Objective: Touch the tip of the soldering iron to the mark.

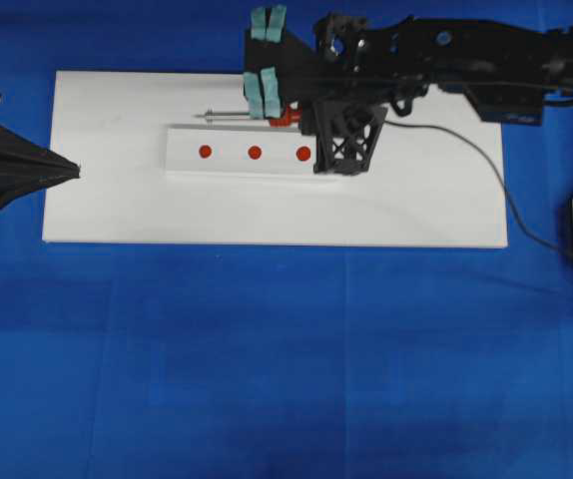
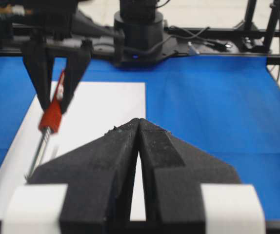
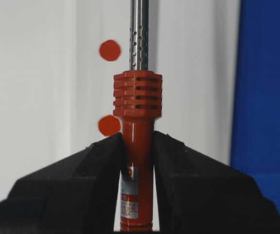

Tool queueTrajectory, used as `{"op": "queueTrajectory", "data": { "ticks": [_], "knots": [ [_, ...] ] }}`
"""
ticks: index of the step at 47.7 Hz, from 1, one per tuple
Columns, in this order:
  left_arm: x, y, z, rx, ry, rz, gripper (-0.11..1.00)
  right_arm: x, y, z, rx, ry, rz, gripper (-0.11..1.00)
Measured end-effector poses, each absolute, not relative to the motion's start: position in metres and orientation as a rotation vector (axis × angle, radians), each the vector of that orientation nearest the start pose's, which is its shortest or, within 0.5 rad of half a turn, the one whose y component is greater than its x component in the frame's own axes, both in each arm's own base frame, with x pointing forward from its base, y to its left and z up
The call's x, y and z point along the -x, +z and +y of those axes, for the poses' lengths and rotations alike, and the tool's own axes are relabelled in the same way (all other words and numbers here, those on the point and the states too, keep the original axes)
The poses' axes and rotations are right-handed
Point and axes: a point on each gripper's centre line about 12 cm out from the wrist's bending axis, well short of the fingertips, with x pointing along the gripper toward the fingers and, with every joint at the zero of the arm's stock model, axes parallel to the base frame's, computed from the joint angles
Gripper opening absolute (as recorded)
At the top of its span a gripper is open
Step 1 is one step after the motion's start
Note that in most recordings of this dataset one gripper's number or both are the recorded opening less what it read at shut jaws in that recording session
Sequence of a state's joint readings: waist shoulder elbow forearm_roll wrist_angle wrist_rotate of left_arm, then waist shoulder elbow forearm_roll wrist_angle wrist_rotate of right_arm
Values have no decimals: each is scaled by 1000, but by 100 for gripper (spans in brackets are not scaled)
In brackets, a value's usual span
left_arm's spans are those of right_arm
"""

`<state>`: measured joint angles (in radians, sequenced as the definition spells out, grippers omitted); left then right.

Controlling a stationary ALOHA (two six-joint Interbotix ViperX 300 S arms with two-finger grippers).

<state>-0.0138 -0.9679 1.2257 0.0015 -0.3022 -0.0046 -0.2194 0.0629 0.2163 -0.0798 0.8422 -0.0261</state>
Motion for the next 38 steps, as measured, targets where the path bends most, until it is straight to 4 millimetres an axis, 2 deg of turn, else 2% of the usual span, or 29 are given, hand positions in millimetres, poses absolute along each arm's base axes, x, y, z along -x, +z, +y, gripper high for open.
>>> {"op": "queueTrajectory", "data": {
  "ticks": [9, 31, 38],
  "knots": [
    [-195, 275, -3, 3, -14, -44, 0, -404, 254, -100, 0, -218, 1121, 6],
    [-195, 275, -3, 6, -14, -44, 0, -404, 256, -100, 7, -219, 1123, 6],
    [-195, 276, -3, 3, -14, -49, 0, -393, 254, -97, 4, -219, 1138, 6]
  ]
}}
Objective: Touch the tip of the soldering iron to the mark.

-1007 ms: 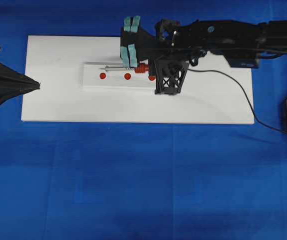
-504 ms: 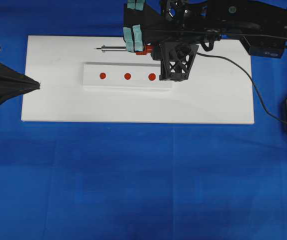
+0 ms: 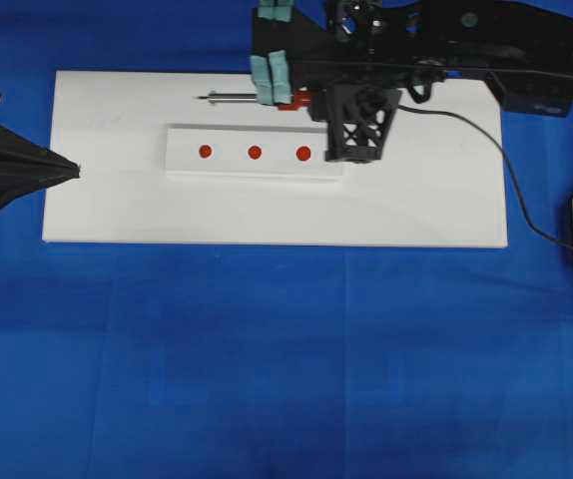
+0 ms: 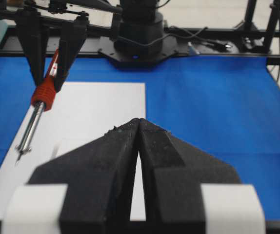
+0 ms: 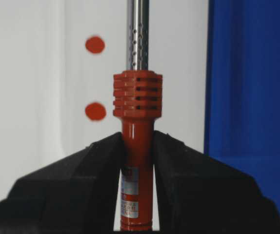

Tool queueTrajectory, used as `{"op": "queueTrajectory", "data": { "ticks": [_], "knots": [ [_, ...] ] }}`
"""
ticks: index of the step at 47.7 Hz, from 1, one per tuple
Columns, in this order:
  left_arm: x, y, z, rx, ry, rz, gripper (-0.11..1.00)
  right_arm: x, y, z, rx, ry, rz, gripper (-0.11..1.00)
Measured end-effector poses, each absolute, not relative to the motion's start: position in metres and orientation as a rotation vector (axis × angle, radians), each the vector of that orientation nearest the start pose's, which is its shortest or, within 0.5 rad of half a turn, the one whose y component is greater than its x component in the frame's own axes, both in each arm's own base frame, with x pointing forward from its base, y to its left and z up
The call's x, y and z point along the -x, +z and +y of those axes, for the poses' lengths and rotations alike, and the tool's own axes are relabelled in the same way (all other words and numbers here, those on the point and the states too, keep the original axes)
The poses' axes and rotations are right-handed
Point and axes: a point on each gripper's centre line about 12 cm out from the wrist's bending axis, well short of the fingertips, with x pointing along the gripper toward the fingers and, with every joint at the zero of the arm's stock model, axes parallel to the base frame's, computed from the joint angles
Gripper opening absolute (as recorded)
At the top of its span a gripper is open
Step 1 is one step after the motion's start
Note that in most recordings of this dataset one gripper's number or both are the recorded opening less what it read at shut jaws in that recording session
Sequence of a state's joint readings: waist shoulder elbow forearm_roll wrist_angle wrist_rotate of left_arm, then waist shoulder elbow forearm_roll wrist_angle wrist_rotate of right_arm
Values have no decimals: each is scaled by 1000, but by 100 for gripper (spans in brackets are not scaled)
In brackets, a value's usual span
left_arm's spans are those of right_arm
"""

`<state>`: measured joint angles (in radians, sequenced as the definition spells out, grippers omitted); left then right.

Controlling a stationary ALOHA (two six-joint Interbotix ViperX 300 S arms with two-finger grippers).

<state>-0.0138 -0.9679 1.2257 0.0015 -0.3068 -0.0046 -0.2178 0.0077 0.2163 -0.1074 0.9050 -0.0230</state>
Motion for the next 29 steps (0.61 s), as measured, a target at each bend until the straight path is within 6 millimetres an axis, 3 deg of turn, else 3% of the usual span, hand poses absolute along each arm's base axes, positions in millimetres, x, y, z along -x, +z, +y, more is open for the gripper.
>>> {"op": "queueTrajectory", "data": {
  "ticks": [16, 29],
  "knots": [
    [-195, 276, -3, 5, -14, -55, 0, -351, 247, -88, -9, -223, 1175, 6],
    [-195, 276, -3, 4, -14, -55, 0, -338, 248, -85, -28, -234, 1177, 6]
  ]
}}
